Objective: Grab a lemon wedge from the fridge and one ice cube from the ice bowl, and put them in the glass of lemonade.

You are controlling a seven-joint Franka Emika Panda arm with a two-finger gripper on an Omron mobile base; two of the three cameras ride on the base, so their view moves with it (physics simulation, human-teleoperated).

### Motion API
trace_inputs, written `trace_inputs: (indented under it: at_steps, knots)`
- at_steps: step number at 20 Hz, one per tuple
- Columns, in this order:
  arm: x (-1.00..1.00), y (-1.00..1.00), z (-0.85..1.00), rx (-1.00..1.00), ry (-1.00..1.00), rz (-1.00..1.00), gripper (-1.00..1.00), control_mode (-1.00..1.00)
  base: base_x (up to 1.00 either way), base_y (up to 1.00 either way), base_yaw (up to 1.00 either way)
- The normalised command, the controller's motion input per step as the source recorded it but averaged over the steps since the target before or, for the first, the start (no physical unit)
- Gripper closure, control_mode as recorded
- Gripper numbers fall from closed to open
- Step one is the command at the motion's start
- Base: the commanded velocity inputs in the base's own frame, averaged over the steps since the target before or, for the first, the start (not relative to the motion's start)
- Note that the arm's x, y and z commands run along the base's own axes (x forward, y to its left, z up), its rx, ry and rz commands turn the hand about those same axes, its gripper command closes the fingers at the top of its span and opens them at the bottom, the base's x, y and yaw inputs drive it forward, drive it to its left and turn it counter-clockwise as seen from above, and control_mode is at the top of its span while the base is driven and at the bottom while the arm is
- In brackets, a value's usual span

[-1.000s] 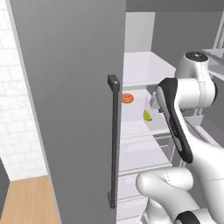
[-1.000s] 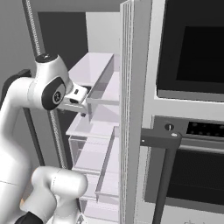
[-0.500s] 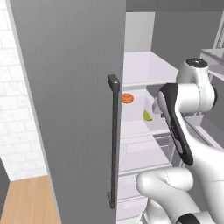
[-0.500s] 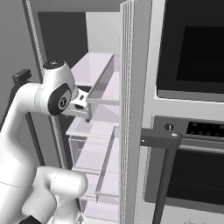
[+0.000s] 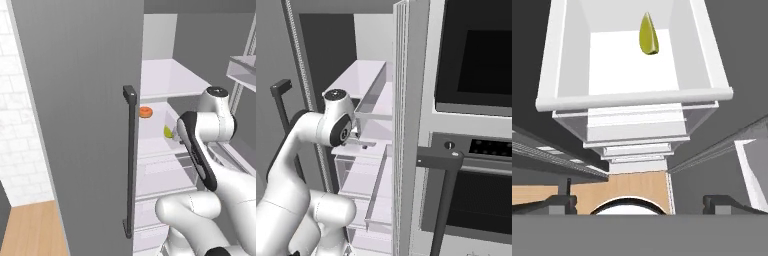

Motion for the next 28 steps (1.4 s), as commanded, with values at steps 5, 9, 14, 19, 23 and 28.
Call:
trace_inputs:
  at_steps: [5, 9, 14, 19, 23, 28]
  knots:
    - [0.54, 0.0, -0.8, 0.0, 0.0, 0.07, -1.0, -1.0, 0.0, 0.0, 0.0]
    - [0.27, -0.04, -0.44, 0.0, -0.08, 0.0, -1.0, -1.0, 0.0, 0.0, 0.0]
    - [0.4, -0.01, 0.13, -0.03, -0.09, 0.04, -1.0, -1.0, 0.0, 0.0, 0.0]
    - [0.84, -0.08, 0.13, -0.03, 0.0, 0.06, -1.0, -1.0, 0.0, 0.0, 0.0]
    - [0.72, -0.24, 0.13, 0.0, 0.01, 0.06, -1.0, -1.0, 0.0, 0.0, 0.0]
    - [0.32, -0.32, 0.04, 0.01, 0.02, 0.0, -1.0, -1.0, 0.0, 0.0, 0.0]
